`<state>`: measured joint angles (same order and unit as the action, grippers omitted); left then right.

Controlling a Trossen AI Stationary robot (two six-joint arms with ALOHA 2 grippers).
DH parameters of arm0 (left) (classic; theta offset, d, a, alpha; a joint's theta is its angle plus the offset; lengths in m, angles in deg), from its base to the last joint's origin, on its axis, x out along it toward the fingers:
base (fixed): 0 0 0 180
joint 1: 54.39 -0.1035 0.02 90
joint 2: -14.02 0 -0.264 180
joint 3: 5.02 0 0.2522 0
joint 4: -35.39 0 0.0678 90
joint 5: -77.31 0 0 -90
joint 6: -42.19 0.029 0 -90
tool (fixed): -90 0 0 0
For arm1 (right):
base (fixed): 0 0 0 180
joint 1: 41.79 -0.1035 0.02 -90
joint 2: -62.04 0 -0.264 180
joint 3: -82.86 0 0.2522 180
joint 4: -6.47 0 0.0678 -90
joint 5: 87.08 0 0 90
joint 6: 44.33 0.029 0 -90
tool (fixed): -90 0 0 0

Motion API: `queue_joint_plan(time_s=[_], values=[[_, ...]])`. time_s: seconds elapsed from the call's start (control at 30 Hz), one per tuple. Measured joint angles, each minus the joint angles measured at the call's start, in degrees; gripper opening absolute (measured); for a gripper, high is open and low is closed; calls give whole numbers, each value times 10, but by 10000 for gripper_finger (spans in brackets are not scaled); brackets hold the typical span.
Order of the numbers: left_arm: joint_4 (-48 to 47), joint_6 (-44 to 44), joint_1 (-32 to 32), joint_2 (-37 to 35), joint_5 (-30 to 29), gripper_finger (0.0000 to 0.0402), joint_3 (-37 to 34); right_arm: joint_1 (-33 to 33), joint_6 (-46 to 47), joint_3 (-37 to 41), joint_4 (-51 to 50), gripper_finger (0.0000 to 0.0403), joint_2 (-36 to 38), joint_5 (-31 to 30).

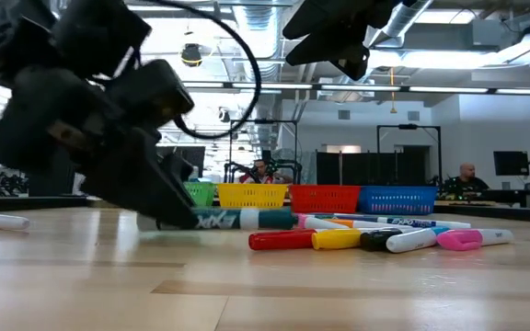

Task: Pick & Place Markers
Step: Put the green marker pen into the green basket

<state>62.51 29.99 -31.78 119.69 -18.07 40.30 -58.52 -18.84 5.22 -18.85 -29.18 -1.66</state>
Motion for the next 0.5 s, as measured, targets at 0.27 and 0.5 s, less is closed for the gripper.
queue_joint_plan(time_s=[0.27, 0.5], values=[[29, -51, 45, -13, -19, 74, 1, 0, 0, 0, 0, 132, 0, 0], [13, -5, 71, -90, -97, 76, -14, 0, 17, 0, 1, 133, 0, -15]])
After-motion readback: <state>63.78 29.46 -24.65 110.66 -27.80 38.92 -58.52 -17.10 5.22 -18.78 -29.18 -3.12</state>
